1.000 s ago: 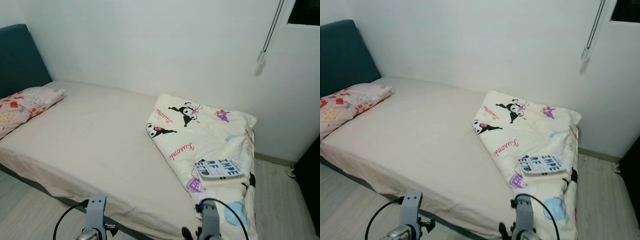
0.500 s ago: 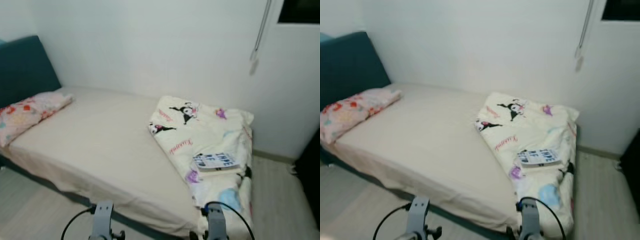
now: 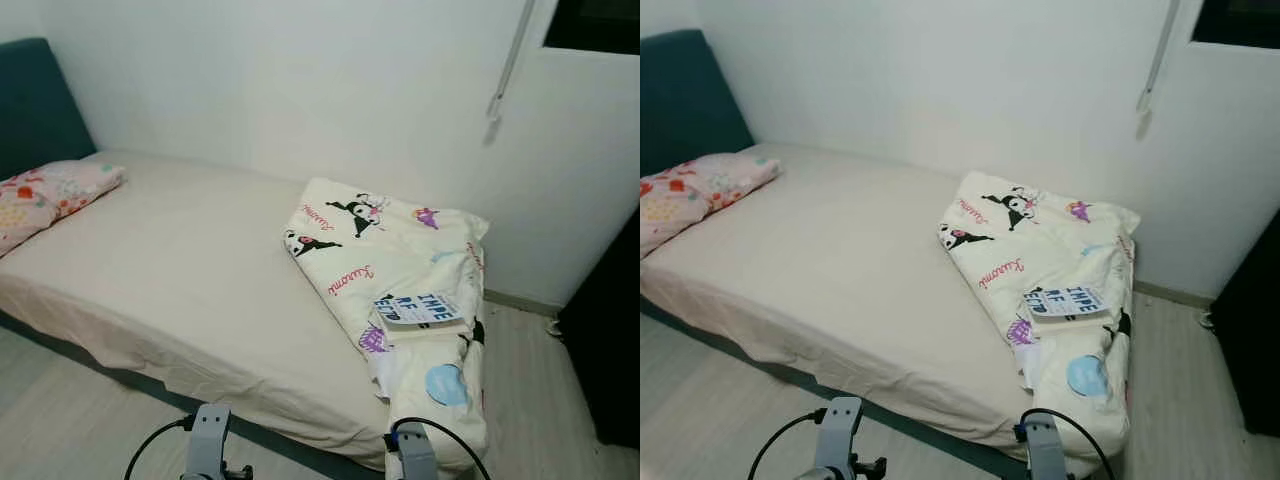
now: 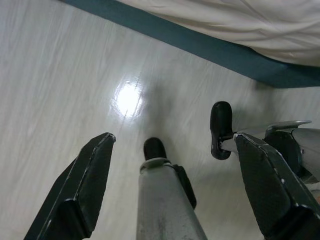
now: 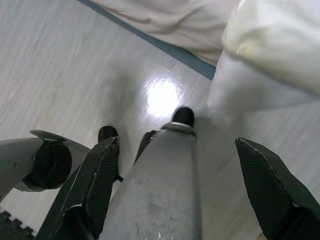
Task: Clean up the room
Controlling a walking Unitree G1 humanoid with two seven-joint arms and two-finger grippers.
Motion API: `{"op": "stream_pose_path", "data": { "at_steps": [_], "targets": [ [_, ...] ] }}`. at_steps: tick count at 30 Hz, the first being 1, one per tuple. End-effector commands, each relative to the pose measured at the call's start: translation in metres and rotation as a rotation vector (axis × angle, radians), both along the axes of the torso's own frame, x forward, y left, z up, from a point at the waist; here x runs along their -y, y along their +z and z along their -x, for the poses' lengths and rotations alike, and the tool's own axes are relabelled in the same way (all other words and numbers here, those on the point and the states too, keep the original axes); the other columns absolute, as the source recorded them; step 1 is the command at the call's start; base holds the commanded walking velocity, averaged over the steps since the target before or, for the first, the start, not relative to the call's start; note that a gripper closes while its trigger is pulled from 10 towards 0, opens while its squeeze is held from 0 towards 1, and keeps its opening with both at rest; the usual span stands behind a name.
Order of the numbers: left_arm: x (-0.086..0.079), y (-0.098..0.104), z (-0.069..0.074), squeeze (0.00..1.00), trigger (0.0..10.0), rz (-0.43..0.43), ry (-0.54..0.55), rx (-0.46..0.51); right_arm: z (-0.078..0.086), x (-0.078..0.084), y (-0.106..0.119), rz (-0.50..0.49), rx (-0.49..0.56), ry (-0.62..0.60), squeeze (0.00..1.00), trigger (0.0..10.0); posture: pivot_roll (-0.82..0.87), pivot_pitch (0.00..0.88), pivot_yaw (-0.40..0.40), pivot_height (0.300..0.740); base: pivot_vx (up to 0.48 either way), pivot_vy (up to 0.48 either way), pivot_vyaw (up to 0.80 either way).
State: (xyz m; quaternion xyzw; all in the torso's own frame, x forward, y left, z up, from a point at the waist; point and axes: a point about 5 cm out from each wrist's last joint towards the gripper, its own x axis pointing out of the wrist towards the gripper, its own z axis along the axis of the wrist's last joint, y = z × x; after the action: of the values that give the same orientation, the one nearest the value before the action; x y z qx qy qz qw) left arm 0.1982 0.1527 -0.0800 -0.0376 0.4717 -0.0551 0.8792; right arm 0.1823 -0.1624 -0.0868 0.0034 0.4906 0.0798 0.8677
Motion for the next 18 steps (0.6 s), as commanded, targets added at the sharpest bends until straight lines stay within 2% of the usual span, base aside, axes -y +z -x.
{"op": "stream_pose_path", "data": {
  "at_steps": [1,4,7,10,12,14,15,16,18],
  "targets": [
    [0.003,-0.001,0.002,0.0,10.0,0.004,-0.018,-0.004,-0.006,0.002,0.003,0.012,0.027,0.014,0.0,10.0,-0.1,0.0,0.012,0.74,0.0,-0.48,0.0],
    [0.002,-0.002,0.003,0.0,10.0,0.002,-0.018,-0.008,-0.014,0.001,0.008,0.002,0.07,0.075,0.0,10.0,-0.1,0.0,0.012,0.74,0.0,-0.48,0.0],
    [-0.001,-0.001,0.002,0.0,10.0,-0.001,-0.014,-0.006,-0.02,-0.011,0.014,-0.126,0.083,0.226,0.0,10.0,-0.11,0.0,0.014,0.74,0.0,-0.48,0.0],
    [-0.001,0.0,0.001,0.0,10.0,-0.002,-0.013,-0.005,-0.027,-0.015,0.023,-0.213,0.105,0.359,0.0,10.0,-0.11,0.0,0.013,0.74,0.0,-0.48,0.0],
    [-0.001,0.0,0.001,0.0,10.0,-0.003,-0.013,-0.004,-0.029,-0.015,0.025,-0.23,0.113,0.377,0.0,10.0,-0.11,0.0,0.013,0.74,0.0,-0.48,0.0],
    [-0.001,-0.001,0.001,0.0,10.0,-0.004,-0.011,-0.005,-0.043,-0.018,0.038,-0.305,0.181,0.408,0.0,10.0,-0.12,0.0,0.011,0.74,0.0,-0.399,0.0],
    [-0.001,-0.001,0.001,0.0,10.0,-0.004,-0.011,-0.005,-0.043,-0.018,0.038,-0.305,0.181,0.408,0.0,10.0,-0.12,0.0,0.011,0.74,0.0,-0.319,0.0],
    [-0.001,-0.001,0.001,0.0,10.0,-0.009,-0.009,-0.007,-0.058,-0.025,0.055,-0.394,0.268,0.459,0.0,10.0,-0.12,0.0,0.007,0.74,0.0,0.0,0.0],
    [-0.001,-0.001,0.001,0.0,10.0,-0.01,-0.009,-0.007,-0.06,-0.027,0.059,-0.413,0.285,0.472,0.0,10.0,-0.12,0.0,0.007,0.74,0.0,0.0,0.0]
  ]
}}
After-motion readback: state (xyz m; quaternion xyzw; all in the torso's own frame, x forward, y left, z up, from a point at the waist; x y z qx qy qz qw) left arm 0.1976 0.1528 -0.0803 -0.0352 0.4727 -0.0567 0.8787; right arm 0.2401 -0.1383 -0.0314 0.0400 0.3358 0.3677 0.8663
